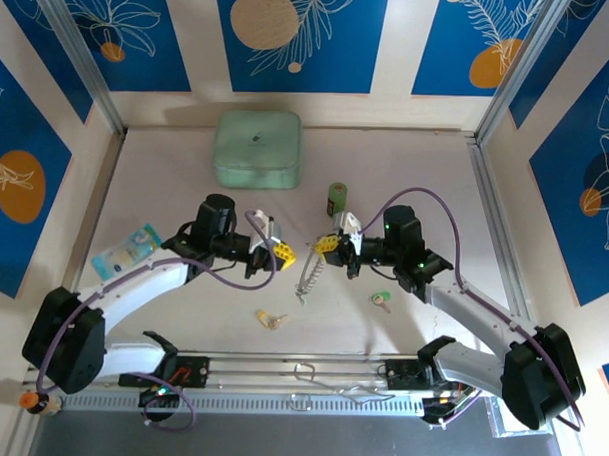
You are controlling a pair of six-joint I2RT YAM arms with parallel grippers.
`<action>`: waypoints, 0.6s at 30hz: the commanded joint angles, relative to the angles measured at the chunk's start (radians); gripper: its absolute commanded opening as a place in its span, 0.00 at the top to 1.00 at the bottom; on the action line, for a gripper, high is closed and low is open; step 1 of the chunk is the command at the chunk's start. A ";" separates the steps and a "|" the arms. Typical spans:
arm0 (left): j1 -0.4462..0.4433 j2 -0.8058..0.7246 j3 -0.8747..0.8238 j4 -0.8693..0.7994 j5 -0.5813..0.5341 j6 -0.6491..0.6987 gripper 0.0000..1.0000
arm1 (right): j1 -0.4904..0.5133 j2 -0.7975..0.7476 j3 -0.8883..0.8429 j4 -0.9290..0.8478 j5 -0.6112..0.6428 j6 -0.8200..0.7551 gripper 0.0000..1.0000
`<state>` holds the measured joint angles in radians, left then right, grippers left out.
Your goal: Put the keys on the keyring
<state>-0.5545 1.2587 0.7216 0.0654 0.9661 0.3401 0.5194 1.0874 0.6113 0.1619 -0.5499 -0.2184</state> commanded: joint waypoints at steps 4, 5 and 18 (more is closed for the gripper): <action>-0.023 0.052 0.068 -0.058 0.116 0.137 0.78 | 0.016 -0.020 0.051 -0.044 -0.042 -0.032 1.00; -0.027 0.056 0.070 -0.054 0.117 0.140 0.76 | 0.017 -0.020 0.053 -0.047 -0.042 -0.033 1.00; -0.062 0.087 0.071 -0.007 0.034 0.106 0.60 | 0.048 -0.020 0.059 -0.067 -0.055 -0.048 1.00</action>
<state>-0.6071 1.3441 0.7719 0.0380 1.0069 0.4435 0.5598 1.0874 0.6380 0.1070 -0.5678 -0.2466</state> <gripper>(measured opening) 0.395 0.054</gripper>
